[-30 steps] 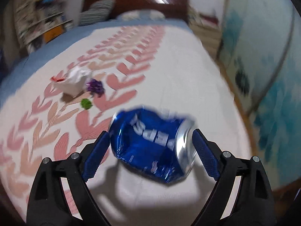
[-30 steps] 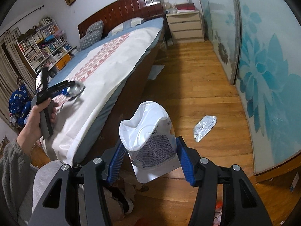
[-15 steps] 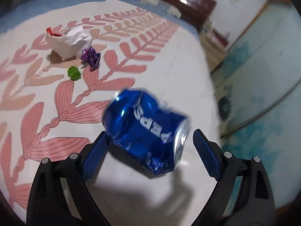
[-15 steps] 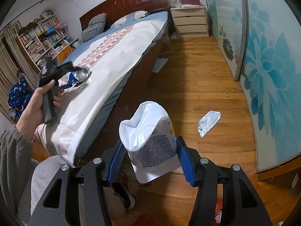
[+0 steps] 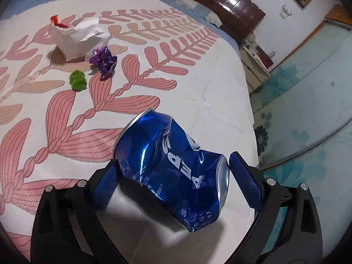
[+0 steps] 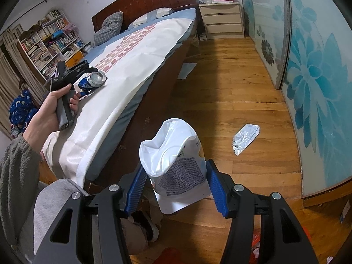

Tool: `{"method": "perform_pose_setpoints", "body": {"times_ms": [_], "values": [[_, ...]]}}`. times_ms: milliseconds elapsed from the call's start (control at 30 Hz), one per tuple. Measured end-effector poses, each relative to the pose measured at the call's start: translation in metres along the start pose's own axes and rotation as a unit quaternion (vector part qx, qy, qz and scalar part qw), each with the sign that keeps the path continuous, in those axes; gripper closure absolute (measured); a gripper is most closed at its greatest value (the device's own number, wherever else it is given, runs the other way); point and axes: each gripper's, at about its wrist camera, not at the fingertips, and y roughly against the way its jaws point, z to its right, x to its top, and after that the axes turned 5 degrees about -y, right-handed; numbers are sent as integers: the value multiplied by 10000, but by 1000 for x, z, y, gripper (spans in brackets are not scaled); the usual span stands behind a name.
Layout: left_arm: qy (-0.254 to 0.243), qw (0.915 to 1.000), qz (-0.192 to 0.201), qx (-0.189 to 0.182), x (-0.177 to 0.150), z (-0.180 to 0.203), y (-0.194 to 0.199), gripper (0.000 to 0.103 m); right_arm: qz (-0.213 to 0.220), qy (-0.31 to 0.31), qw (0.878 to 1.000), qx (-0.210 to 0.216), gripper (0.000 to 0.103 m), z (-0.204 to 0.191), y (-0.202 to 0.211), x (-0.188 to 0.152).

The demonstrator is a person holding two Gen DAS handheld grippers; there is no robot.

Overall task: Collect trash
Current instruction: 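Lift the blue Pepsi can with the left tool while right tool holds the bottle, then carry the can and bottle to the red wastebasket and open both tools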

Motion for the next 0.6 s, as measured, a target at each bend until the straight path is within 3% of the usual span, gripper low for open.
{"method": "perform_pose_setpoints", "body": {"times_ms": [333,500,600], "values": [[167,9994,170,-264,0,0,13,10,-13,-90,10000,-16,47,3,-4,-4],[-385,9976,519,-235,-9,19,62,10,203,-40,9998,-11,47,7,15,-1],[-858,9938,664,-238,-32,44,105,10,461,-36,9989,-83,47,19,39,5]]}}
